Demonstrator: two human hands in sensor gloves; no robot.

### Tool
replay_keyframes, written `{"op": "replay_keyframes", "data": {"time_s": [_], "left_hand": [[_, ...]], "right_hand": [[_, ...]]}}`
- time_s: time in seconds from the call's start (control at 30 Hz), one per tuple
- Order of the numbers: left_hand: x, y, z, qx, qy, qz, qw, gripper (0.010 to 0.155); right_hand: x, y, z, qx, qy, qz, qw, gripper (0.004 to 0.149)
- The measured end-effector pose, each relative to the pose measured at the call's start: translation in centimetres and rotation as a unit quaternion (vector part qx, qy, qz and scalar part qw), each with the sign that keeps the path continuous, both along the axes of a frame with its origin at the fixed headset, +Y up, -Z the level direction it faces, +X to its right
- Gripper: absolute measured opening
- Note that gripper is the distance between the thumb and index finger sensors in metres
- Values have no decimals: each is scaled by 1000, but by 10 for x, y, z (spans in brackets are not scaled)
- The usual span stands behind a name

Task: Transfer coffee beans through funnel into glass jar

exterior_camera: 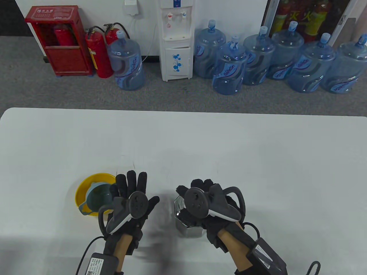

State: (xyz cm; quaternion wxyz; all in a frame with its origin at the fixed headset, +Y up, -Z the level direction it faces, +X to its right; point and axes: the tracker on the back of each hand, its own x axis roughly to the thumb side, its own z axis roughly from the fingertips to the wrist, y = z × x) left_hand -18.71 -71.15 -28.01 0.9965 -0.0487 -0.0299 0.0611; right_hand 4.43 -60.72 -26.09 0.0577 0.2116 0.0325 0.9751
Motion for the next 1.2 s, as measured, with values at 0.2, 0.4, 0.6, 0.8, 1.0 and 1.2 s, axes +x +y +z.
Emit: {"op": "replay_keyframes", "data": {"time_s": [0.2, 0.4, 0.6, 0.8, 1.0, 1.2], "left_hand": [[1, -1, 0, -7, -2, 7, 1000, 81], [2, -2, 0, -13, -4, 0, 1000, 81], [3, -2, 0, -11, -6, -2, 1000, 81], [3, -2, 0, -10, -8, -3, 1000, 81], [1, -1, 0, -3, -6, 2, 1000, 80], [-3, 0, -1, 6, -3, 1, 1000, 80]], "right_hand": [[8, -6, -2, -9, -5, -33, 999, 68], [12, -9, -1, -44, -12, -42, 998, 75], [24, -7, 1, 4, -28, -58, 998, 84], [50, -5, 8, 109, -63, -103, 987, 77], [92, -22, 16, 172, -131, -157, 964, 74], [135, -52, 18, 210, -218, -163, 939, 75]]}}
